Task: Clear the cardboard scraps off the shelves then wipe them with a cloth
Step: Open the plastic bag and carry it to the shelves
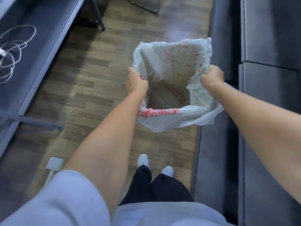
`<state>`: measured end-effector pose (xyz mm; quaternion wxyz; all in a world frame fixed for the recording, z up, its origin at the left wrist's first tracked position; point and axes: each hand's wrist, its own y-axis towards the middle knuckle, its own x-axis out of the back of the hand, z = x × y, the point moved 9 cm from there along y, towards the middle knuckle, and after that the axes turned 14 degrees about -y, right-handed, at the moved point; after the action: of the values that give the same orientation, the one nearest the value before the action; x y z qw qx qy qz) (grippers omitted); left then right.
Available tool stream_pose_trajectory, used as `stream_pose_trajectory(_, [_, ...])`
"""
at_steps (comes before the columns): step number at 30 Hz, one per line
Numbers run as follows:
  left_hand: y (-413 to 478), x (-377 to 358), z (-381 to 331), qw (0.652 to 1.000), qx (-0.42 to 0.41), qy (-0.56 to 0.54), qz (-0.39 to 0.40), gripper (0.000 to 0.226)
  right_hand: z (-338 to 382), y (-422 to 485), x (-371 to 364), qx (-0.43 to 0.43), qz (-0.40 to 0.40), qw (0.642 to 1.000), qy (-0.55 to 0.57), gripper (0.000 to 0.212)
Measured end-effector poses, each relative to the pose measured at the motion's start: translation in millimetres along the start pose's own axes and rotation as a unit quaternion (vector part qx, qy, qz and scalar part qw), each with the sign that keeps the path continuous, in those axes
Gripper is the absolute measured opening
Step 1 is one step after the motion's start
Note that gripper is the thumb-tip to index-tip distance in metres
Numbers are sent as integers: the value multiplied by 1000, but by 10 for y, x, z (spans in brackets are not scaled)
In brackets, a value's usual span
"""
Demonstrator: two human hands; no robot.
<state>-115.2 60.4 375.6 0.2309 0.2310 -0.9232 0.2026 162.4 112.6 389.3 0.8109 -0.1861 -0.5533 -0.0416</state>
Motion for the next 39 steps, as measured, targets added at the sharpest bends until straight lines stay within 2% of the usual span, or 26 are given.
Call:
stream_pose_trajectory(3, [70,259,119,999,20,-15,-28,25,354,0,-71,23,17,1000,11,30])
stream_pose_trajectory(12, [651,1237,482,985,93,-43,-136,36,1857,168,-540,127,72,989,8,28])
stream_pose_trajectory(17, [879,1720,502,975,113,-38,-188,43,2628,301,-778,187,116,975,16,30])
stream_pose_trajectory(23, [1170,2141,489,953,166,-40,-249,39,3515,514,-919,269,131,954,-13,27])
stream_pose_trajectory(31, [1703,2352,232,899,233,-50,-367,37,4796,1091,-1105,414,177,890,-78,29])
stream_pose_trajectory(39, [2218,2132,-167,839,295,-95,-448,34,5726,1720,-988,514,207,821,-137,25])
